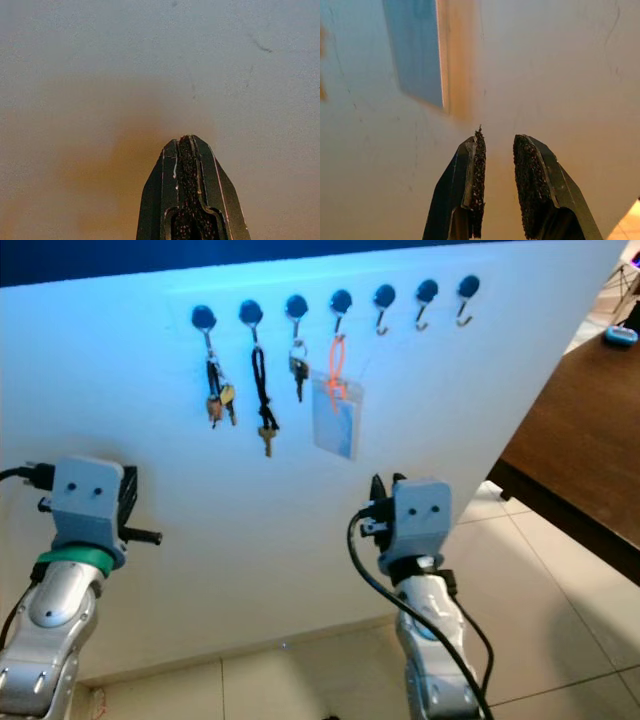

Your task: Hang keys on a hook

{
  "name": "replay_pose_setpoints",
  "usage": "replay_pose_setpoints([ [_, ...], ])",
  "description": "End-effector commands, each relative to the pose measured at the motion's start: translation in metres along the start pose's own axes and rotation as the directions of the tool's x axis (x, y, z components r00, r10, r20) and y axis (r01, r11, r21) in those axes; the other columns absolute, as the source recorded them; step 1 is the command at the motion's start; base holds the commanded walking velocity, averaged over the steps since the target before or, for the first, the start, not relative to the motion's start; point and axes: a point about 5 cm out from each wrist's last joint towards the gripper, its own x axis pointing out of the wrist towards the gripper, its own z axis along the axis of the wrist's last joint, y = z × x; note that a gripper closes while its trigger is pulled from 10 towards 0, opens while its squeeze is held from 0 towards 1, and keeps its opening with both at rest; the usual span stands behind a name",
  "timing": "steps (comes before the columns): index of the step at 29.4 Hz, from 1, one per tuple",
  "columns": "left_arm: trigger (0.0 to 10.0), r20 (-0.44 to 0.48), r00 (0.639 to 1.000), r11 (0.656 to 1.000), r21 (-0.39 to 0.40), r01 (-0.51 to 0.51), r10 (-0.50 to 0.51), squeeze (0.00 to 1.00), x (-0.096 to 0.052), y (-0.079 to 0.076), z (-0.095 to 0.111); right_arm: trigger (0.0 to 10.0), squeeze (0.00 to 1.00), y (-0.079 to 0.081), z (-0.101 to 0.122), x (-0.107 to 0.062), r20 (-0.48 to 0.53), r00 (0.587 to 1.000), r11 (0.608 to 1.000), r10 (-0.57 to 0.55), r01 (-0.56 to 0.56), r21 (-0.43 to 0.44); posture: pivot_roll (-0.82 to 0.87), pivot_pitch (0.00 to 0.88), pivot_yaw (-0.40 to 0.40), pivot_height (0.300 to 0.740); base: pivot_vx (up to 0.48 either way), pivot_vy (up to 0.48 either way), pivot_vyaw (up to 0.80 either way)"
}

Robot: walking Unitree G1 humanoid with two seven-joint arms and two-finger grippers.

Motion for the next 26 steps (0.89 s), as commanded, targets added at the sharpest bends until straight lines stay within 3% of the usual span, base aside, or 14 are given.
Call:
replay_pose_setpoints([
  [1, 10.0, -0.025, 0.999, 1.0, 0.005, -0.027, 0.027, 0.0, -0.004, 0.003, -0.007, 10.0, 0.0, 0.0, 0.0, 0.003, 0.012, 1.0, 1.0, -0.004, 0.004, -0.018, -0.14, 0.024, 0.096, 0.74, 0.0, 0.0, 0.0],
  [26, 10.0, 0.005, 1.0, 0.999, -0.035, -0.011, 0.011, 0.0, -0.004, -0.005, -0.002, 10.0, 0.0, 0.007, 0.011, 0.012, 0.062, 0.998, 1.0, 0.015, -0.016, 0.007, -0.12, 0.02, 0.098, 0.74, -0.333, 0.0, 0.0],
])
